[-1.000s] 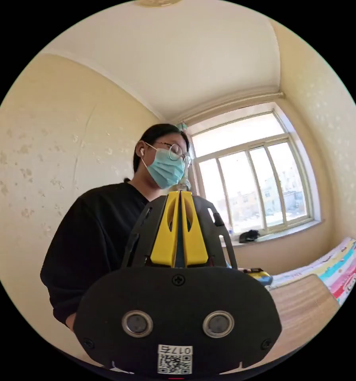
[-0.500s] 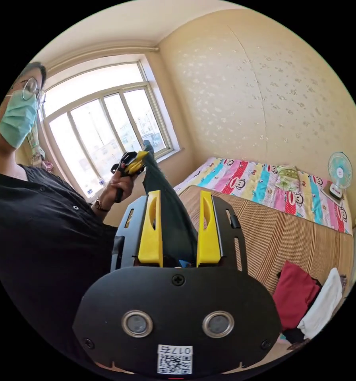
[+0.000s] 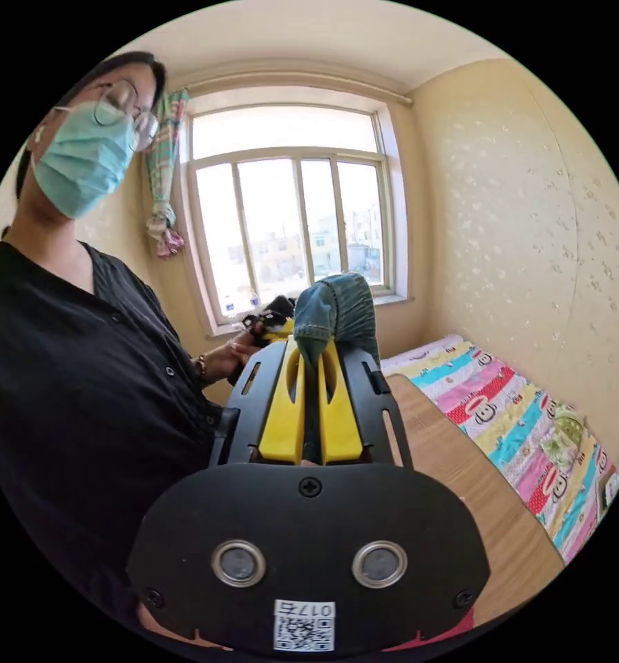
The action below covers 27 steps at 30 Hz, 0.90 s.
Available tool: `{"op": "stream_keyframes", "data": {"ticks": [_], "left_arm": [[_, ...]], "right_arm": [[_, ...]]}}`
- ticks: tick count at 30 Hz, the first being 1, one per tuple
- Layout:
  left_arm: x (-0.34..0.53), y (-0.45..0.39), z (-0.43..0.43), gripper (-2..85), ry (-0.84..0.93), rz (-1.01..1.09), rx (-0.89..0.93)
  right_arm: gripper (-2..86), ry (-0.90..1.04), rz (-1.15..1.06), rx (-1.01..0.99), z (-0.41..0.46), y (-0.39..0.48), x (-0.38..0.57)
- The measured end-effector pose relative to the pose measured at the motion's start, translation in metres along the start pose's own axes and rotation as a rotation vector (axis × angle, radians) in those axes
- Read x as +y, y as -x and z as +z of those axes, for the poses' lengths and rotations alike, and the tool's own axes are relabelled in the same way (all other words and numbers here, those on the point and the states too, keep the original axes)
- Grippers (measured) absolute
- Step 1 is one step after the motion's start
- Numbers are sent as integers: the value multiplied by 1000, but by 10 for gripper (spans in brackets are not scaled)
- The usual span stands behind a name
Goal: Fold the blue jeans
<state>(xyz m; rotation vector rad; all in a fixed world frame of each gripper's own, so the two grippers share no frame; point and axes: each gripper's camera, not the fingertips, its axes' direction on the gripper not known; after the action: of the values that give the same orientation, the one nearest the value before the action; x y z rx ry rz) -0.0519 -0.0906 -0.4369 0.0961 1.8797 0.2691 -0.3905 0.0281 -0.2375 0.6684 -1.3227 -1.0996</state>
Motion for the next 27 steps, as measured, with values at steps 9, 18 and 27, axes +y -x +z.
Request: {"op": "stream_keyframes", "data": {"ticks": [9, 18, 27], "left_arm": [[24, 33, 38, 197, 94, -151, -177], [-3, -39, 52, 53, -12, 327, 204], [-35, -260, -33, 3, -204, 795, 75]], "right_arm": [[21, -558, -194, -646, -93, -19, -44], [17, -692, -141, -748, -138, -32, -49], [15, -517, 128, 25, -234, 57, -54]]}}
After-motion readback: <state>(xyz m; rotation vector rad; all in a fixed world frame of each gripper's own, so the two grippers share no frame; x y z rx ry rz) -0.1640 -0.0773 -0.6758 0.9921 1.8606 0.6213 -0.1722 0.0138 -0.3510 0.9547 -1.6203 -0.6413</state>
